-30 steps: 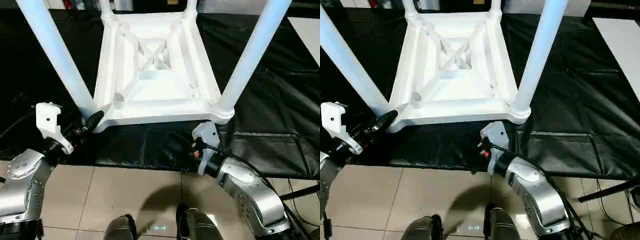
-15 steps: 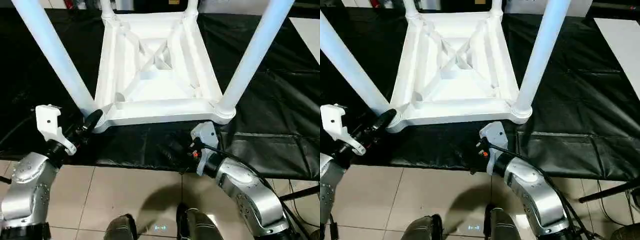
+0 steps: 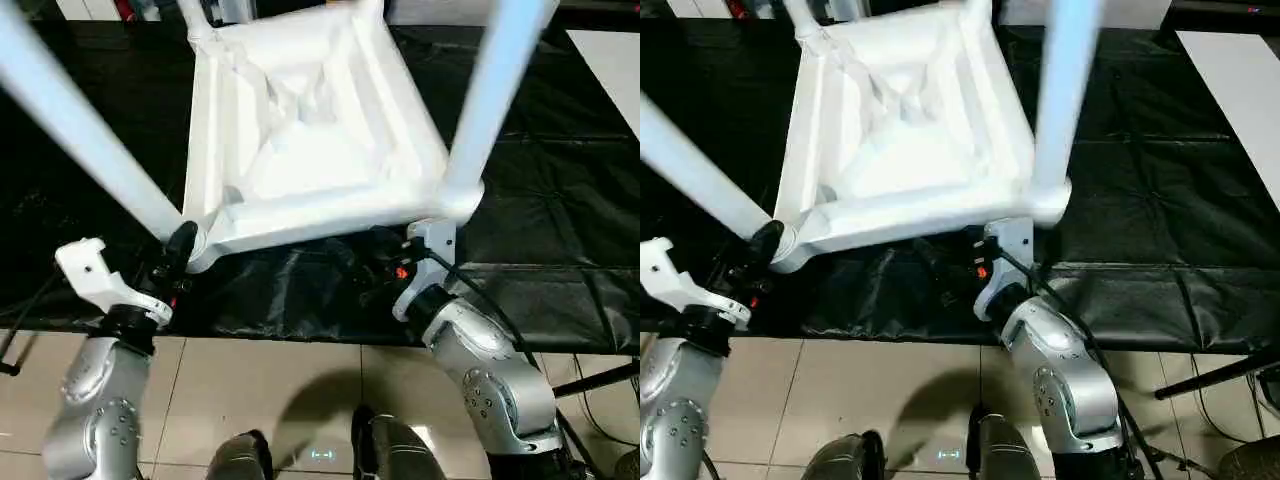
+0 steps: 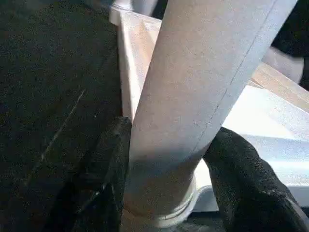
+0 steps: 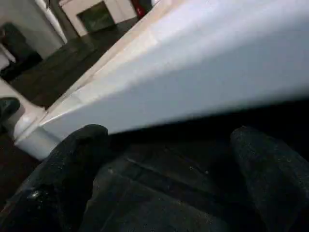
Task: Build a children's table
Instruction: Flip table
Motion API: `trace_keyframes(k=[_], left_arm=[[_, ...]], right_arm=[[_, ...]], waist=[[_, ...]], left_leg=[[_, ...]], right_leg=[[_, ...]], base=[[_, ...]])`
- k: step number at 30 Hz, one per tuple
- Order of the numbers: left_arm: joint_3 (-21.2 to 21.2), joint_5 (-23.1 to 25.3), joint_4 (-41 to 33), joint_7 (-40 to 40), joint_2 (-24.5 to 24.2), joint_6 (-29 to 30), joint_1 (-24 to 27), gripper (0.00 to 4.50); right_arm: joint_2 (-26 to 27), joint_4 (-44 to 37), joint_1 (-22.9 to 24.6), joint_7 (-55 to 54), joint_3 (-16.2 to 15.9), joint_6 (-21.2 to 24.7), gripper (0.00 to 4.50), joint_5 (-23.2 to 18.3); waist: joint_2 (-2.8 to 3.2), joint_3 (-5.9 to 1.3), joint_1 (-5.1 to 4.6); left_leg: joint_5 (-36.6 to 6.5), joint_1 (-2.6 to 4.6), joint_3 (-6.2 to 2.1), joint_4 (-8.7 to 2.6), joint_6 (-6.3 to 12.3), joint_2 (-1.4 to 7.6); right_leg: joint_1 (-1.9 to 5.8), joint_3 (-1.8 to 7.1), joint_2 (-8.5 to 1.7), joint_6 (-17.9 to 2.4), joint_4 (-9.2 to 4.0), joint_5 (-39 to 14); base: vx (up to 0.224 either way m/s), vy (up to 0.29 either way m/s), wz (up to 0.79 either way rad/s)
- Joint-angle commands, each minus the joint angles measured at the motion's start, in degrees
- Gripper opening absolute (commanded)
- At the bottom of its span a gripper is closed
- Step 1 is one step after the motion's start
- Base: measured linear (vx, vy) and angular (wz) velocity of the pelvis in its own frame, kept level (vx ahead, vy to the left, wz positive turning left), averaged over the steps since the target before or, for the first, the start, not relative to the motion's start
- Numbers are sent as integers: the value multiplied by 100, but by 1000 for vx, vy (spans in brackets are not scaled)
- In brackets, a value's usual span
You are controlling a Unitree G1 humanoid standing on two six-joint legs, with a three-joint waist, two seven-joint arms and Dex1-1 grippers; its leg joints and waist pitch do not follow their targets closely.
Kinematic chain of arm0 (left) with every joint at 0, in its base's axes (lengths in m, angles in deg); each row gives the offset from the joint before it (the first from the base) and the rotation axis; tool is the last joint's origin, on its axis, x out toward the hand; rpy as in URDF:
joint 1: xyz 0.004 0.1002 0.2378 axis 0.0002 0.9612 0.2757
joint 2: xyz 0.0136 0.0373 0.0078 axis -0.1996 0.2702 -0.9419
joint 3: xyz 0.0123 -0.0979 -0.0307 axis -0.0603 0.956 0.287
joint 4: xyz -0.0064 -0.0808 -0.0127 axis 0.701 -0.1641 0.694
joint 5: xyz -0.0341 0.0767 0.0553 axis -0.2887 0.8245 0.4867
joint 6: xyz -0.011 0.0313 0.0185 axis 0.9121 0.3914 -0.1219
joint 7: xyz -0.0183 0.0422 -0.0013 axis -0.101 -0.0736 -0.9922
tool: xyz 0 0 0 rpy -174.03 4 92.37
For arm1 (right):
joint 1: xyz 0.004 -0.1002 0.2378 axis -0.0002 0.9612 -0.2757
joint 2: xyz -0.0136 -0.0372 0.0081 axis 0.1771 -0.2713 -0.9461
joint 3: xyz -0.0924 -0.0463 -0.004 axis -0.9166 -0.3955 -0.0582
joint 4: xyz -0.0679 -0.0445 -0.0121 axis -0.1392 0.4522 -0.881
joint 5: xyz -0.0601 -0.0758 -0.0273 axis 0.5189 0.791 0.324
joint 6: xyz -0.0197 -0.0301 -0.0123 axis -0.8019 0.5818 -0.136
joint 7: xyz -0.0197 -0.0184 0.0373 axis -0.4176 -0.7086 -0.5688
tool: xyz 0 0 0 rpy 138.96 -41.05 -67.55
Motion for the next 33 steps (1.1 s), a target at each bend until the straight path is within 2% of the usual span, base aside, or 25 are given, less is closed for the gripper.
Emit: trace_keyframes(k=[1, 2, 4, 5, 9, 11, 12, 13, 14, 15, 19, 20, 22, 23, 26, 32, 33], left_arm=[[-35, -436, 212, 177, 247, 444, 265, 209], [-70, -387, 189, 162, 259, 461, 292, 209], [-74, -396, 168, 227, 340, 516, 322, 209], [-80, -411, 163, 261, 381, 536, 334, 209], [-159, -477, 194, 268, 445, 576, 340, 209], [-207, -525, 198, 215, 479, 631, 335, 209], [-258, -515, 227, 184, 507, 672, 330, 209], [-253, -539, 239, 180, 537, 683, 318, 209], [-243, -563, 249, 200, 583, 686, 300, 209], [-243, -563, 249, 200, 583, 686, 300, 209], [-300, -621, 246, 188, 633, 698, 304, 209], [-309, -646, 244, 161, 638, 712, 309, 209], [-373, -612, 253, 120, 648, 743, 314, 209], [-417, -599, 253, 81, 638, 766, 314, 209], [-471, -550, 266, 12, 603, 839, 284, 209], [-789, -358, 180, -153, 466, 911, 252, 209], [-803, -353, 174, -160, 463, 914, 251, 209]], right_arm=[[67, 6, -55, -36, 113, 166, 450, -191], [80, 7, -71, -36, 137, 205, 450, -223], [145, 45, -146, -54, 213, 293, 450, -343], [176, 84, -205, -75, 257, 352, 450, -413], [432, 379, -557, -130, 397, 390, 450, -692], [526, 563, -722, -93, 412, 361, 450, -715], [605, 874, -927, -203, 398, 322, 450, -583], [627, 1019, -1024, -328, 397, 361, 450, -482], [680, 1158, -1127, -449, 439, 388, 450, -444], [680, 1158, -1127, -449, 439, 388, 450, -444], [1010, 1318, -1315, -626, 772, 484, 450, -906], [1069, 1401, -1362, -651, 821, 480, 450, -975], [1259, 1752, -1572, -613, 967, 234, 450, -1090], [1379, 1949, -1695, -576, 1067, 10, 450, -1172], [1571, 2331, -1967, -418, 1272, -287, 450, -1363], [1929, 3487, -2778, -224, 1517, -1147, 450, -1457], [1940, 3523, -2803, -224, 1518, -1183, 450, -1460]], waist=[[-158, -504, 17], [-125, -492, 20], [-137, -509, 20], [-164, -524, 13], [-155, -574, 13], [-158, -601, 11], [-150, -644, 14], [-150, -644, 14], [-179, -649, 3], [-173, -647, 8], [-157, -681, 37], [-151, -681, 32], [-114, -685, 41], [-132, -686, 52], [-117, -697, 83], [-117, -711, 93], [-126, -705, 90]], left_leg=[[-433, -81, 9, -365, 639, 138], [-502, -61, 0, -380, 643, 145], [-560, -50, -5, -386, 613, 153], [-582, -46, -5, -388, 596, 159], [-588, -39, -8, -387, 545, 145], [-581, -46, -9, -387, 545, 149], [-505, -43, -2, -372, 535, 149], [-505, -43, -2, -372, 535, 149], [-503, -36, 19, -370, 516, 141], [-500, -52, 17, -371, 515, 137], [-435, -43, 14, -374, 554, 159], [-468, -34, 19, -375, 571, 161], [-483, -32, 24, -372, 572, 168], [-513, -20, 41, -368, 577, 168], [-495, -31, 43, -369, 592, 174], [-508, -32, 44, -364, 648, 176], [-530, -28, 46, -365, 654, 179]], right_leg=[[440, 290, -369, -655, -429, -2187], [411, 283, -360, -571, -449, -2307], [407, 277, -358, -506, -459, -2355], [410, 278, -354, -489, -459, -2364], [406, 281, -352, -424, -460, -2331], [419, 283, -353, -457, -445, -2244], [424, 285, -347, -531, -422, -2092], [424, 285, -347, -531, -422, -2092], [415, 287, -342, -605, -431, -2060], [429, 289, -345, -601, -424, -2061], [435, 286, -342, -592, -397, -1886], [422, 284, -339, -654, -391, -1825], [417, 286, -350, -693, -394, -1790], [414, 289, -343, -692, -404, -1798], [429, 287, -354, -733, -390, -1749], [431, 274, -371, -804, -393, -1897], [423, 270, -372, -807, -398, -1923]], base=[[0, 0, 0], [0, 0, 0], [0, 0, 0], [0, 0, 0], [0, 0, 0], [0, 0, 0], [0, 0, 0], [0, 0, 0], [0, 0, 0], [0, 0, 0], [0, 0, 0], [0, 0, 0], [0, 0, 0], [0, 0, 0], [0, 0, 0], [0, 0, 0], [0, 0, 0]])
